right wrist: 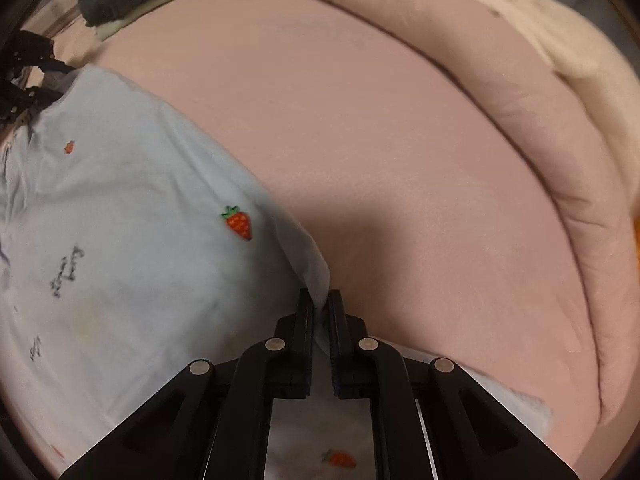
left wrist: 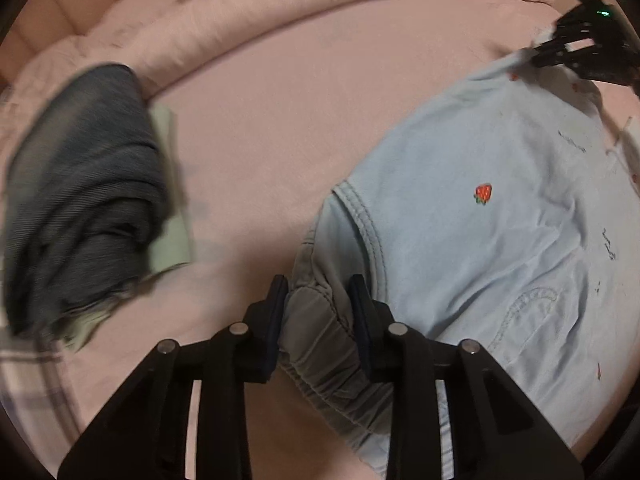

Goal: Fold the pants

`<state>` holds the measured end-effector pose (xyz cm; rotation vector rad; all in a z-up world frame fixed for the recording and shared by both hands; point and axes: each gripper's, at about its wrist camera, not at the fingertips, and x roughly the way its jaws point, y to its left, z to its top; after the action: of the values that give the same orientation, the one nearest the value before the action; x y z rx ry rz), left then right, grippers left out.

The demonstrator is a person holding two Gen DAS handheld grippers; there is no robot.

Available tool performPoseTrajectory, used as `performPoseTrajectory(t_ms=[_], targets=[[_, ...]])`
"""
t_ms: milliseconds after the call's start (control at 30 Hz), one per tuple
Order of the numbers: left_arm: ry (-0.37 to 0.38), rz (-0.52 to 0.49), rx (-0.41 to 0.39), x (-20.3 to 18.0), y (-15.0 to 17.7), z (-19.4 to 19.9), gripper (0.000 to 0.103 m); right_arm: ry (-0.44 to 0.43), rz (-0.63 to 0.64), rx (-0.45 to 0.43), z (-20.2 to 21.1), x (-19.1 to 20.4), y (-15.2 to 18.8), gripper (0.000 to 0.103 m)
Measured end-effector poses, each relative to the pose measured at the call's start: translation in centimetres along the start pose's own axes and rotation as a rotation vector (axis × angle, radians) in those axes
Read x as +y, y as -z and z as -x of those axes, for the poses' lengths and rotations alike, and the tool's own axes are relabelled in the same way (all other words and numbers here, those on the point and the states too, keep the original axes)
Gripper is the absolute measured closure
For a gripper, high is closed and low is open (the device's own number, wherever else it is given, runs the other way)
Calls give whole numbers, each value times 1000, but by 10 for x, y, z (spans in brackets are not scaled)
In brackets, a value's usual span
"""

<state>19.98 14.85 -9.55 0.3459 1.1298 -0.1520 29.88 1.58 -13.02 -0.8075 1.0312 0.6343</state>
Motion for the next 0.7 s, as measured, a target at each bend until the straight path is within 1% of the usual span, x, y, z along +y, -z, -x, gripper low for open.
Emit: performPoseTrajectory(t_ms=[33, 67, 100, 133, 167, 233, 267, 300, 333, 367, 400, 433, 500, 533, 567, 600, 633, 667, 700], targets=[[-23, 7, -16, -6, 1, 9, 73, 26, -4, -15, 6, 4, 2, 97], [-59, 11, -52, -14, 1, 22, 73, 58, -14, -38, 15, 9, 4, 97], [-87, 11, -81, -19, 7, 31, 73, 104, -36, -75, 30, 16, 7, 97], [-113, 12, -107, -20, 22, 40, 73, 115, -53, -94, 39, 16, 9, 97], [-138, 11, -134, -18, 28, 47, 73, 130, -69, -128, 53, 21, 14, 97], [-193, 5, -206, -33, 51, 73, 73, 186, -81, -199, 78, 37, 28, 97], [-209, 2, -229, -31, 58, 86, 73, 196, -88, -219, 91, 31, 34, 97], [-220, -2, -250, -36, 65, 93, 73, 209, -100, -251, 103, 40, 40, 97], [-241, -11, -278, -44, 75, 102, 73, 216, -107, -272, 111, 40, 51, 97], [-255, -23, -291, -39, 74, 102, 73, 224, -119, -302, 125, 52, 63, 97], [-276, -50, -312, -51, 83, 112, 73, 228, -130, -321, 134, 64, 74, 97], [-287, -68, -328, -35, 76, 113, 73, 230, -134, -335, 140, 74, 86, 97], [-306, -103, -368, -52, 95, 122, 73, 227, -143, -358, 145, 68, 103, 97], [-321, -110, -385, -57, 106, 124, 73, 226, -143, -361, 141, 45, 111, 97], [-336, -121, -401, -55, 113, 123, 73, 229, -144, -364, 141, 43, 122, 97], [-348, -134, -413, -61, 124, 122, 73, 226, -148, -366, 142, 50, 133, 97], [-368, -168, -430, -73, 139, 123, 73, 221, -140, -369, 143, 59, 143, 97], [-378, -195, -437, -77, 146, 120, 73, 217, -137, -374, 145, 62, 149, 97], [-388, -231, -437, -84, 158, 117, 73, 192, -145, -367, 144, 75, 163, 97]])
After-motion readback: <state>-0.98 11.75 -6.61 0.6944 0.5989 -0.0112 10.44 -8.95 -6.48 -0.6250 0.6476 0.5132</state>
